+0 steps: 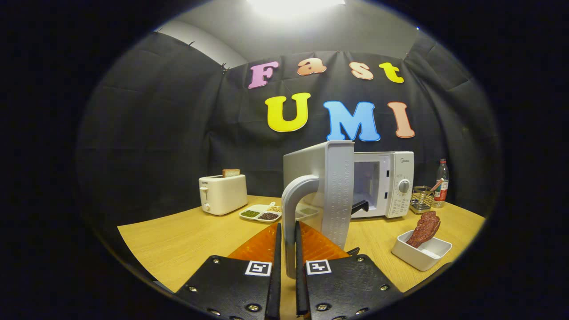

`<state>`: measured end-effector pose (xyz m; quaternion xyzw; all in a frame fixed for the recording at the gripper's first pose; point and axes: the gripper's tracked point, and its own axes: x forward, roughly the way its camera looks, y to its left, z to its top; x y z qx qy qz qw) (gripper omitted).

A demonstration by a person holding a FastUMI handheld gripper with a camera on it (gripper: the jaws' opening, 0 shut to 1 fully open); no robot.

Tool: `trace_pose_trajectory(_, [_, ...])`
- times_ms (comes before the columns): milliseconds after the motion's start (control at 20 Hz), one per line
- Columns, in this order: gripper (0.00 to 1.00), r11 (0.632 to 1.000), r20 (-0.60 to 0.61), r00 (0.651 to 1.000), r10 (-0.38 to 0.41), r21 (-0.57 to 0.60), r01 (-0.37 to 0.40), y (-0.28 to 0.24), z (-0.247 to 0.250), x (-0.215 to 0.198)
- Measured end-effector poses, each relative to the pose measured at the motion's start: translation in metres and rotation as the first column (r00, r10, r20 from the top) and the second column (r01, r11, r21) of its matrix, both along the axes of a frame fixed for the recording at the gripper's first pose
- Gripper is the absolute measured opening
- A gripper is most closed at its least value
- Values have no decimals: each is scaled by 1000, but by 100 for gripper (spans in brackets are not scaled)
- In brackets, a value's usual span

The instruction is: Open the microwave, put the food inside, and close the microwave door.

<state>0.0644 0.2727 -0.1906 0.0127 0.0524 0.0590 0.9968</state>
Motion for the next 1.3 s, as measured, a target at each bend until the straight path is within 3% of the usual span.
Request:
trace_pose_trajectory(300, [14,986,21,987,160,39,-161,52,23,-36])
trace_pose_trajectory(600, [14,956,66,954,292,20,-293,32,57,-67])
trace_pose_trajectory(850, [14,964,54,963,264,1,-264,-50,70,-59])
trace_pose_trajectory(1050, [14,981,38,980,196,-21,-195,-127,67,-40])
trace_pose_trajectory(1100, [32,984,39,983,178,-12,-178,-144,66,-38])
trace_pose_trajectory(1200, [57,994,34,993,112,-8,-112,-185,58,-27])
trace_pose_trajectory(1250, [61,997,27,997,72,-8,-71,-207,53,-22])
trace_pose_trajectory(1300, [73,1000,16,1000,23,-5,-23,-227,45,-16])
